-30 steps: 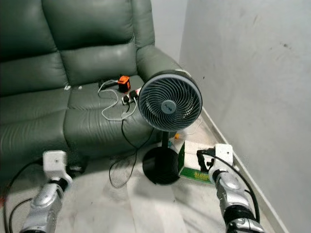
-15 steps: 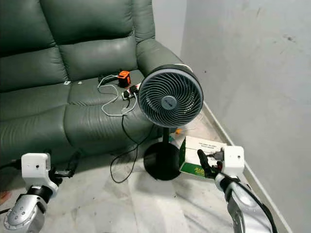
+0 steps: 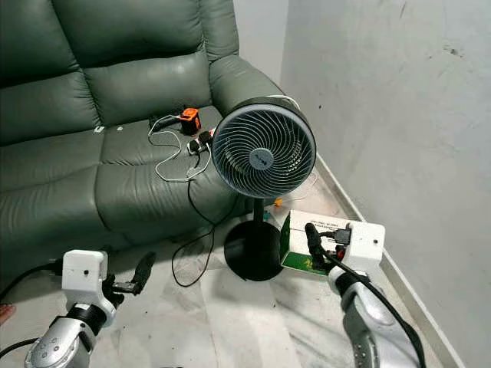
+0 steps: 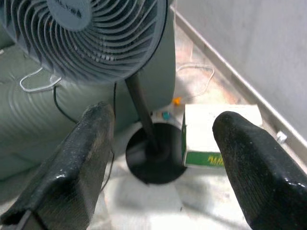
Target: Hang keys on a hook
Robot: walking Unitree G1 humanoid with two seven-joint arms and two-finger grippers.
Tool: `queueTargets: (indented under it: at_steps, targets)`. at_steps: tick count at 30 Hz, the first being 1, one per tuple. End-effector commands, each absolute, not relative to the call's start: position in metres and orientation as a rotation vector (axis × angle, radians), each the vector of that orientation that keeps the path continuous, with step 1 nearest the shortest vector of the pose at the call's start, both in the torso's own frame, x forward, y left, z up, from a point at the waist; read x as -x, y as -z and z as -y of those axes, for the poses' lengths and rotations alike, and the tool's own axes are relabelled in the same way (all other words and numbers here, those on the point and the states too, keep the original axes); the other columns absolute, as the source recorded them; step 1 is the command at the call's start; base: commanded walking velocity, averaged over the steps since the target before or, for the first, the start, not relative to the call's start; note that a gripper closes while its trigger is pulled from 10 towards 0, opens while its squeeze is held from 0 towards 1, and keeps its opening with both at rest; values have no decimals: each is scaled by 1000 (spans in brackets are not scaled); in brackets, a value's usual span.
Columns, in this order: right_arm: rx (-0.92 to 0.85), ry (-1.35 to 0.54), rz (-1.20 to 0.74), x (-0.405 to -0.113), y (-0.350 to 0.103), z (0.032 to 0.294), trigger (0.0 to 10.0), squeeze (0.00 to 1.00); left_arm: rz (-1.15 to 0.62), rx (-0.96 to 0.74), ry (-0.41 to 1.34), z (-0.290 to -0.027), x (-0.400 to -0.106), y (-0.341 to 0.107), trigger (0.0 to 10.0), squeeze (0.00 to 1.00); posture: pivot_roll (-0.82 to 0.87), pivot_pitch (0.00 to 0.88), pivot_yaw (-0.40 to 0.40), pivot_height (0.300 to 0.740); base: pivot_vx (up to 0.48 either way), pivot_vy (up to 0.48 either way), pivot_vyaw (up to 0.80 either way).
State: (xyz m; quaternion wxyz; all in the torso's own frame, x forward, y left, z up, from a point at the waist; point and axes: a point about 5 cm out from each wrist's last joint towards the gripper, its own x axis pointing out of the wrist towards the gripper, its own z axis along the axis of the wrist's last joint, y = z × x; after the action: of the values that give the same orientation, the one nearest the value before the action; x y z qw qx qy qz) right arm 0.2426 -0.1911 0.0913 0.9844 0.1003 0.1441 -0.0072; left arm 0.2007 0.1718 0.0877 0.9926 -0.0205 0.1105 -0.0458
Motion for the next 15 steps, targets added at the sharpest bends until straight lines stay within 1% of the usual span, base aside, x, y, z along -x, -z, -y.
queueTargets:
  at_steps: [1, 3, 5, 7, 13, 14, 15]
  targets:
    - [-189, 1, -311, -240, -92, 184, 10000, 0, -225, 40, 80, -173, -202, -93, 10000, 0, 72, 85, 30, 740, 0, 0, -681]
    - [-178, 2, -305, -241, -93, 182, 10000, 0, -209, 9, 78, -174, -204, -96, 10000, 0, 68, 84, 30, 740, 0, 0, -706]
    - [-174, 12, -294, -243, -95, 181, 10000, 0, -206, 22, 72, -174, -205, -96, 10000, 0, 65, 82, 30, 740, 0, 0, -747]
    - [-182, 19, -285, -247, -98, 182, 10000, 0, -193, 7, 68, -174, -207, -98, 10000, 0, 63, 82, 29, 740, 0, 0, -756]
    - [-124, 15, -236, -252, -105, 188, 10000, 0, -161, 0, 49, -173, -211, -97, 10000, 0, 58, 79, 26, 740, 0, 0, -765]
    - [-27, 4, -186, -255, -111, 189, 10000, 0, -155, -6, 42, -173, -214, -96, 10000, 0, 58, 79, 25, 740, 0, 0, -775]
    - [16, -8, -162, -256, -113, 188, 10000, 0, -154, -8, 38, -174, -216, -96, 10000, 0, 58, 79, 25, 740, 0, 0, -775]
